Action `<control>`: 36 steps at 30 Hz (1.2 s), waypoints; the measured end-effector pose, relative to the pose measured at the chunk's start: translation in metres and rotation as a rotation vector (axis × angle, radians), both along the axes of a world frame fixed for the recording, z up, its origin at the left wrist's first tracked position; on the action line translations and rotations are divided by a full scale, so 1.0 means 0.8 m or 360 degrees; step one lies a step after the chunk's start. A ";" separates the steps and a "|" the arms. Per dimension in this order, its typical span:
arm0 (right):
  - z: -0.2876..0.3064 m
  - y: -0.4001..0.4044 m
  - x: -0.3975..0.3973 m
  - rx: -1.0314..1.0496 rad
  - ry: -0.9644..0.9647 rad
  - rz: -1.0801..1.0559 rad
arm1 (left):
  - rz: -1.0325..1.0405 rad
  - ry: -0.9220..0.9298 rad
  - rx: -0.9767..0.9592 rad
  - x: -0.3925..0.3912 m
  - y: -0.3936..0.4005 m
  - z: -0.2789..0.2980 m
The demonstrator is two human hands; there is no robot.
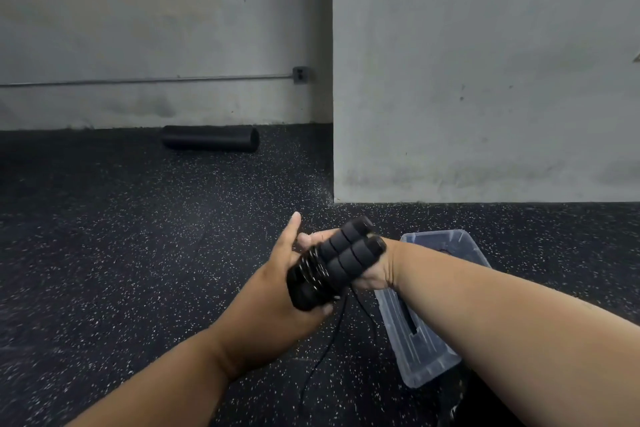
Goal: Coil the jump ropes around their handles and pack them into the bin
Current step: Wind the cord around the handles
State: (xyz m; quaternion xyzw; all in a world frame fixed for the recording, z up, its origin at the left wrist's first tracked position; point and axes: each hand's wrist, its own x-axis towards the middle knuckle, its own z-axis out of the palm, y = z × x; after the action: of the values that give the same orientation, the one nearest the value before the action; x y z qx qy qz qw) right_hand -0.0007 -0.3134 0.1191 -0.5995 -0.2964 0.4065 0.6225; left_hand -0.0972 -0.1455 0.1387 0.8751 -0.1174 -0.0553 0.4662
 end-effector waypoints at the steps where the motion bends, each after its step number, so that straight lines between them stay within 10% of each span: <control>1: -0.007 0.010 -0.007 -0.0227 0.0000 -0.0040 | 0.0075 -0.0019 -0.0063 0.004 0.003 -0.001; 3: -0.010 -0.011 -0.001 -0.0518 -0.0237 -0.0451 | 0.0280 -0.0034 -0.0151 0.015 0.013 -0.004; 10: -0.012 0.006 -0.012 -0.1127 -0.0953 -0.0264 | 0.0619 0.0127 0.0163 0.052 0.045 -0.020; 18: 0.053 -0.019 -0.030 -0.1322 -0.1588 0.0089 | 0.0039 0.0196 0.1081 0.057 0.065 -0.036; 23: 0.078 -0.047 -0.001 -0.1076 -0.1245 -0.0161 | -0.0392 0.0122 0.0815 0.027 0.016 -0.021; 31: 0.032 -0.065 0.011 -0.0742 -0.0549 -0.0284 | -0.0101 0.0236 -0.0274 0.007 0.016 0.012; 36: 0.005 -0.027 -0.011 -0.1166 -0.1103 -0.0185 | 0.0465 0.0178 -0.0417 0.034 0.028 0.000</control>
State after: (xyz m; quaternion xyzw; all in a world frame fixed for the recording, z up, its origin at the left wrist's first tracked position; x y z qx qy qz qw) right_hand -0.0098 -0.3350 0.1234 -0.8937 -0.2897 0.2256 0.2578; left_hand -0.0702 -0.1229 0.1387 0.8103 0.0307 -0.0198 0.5849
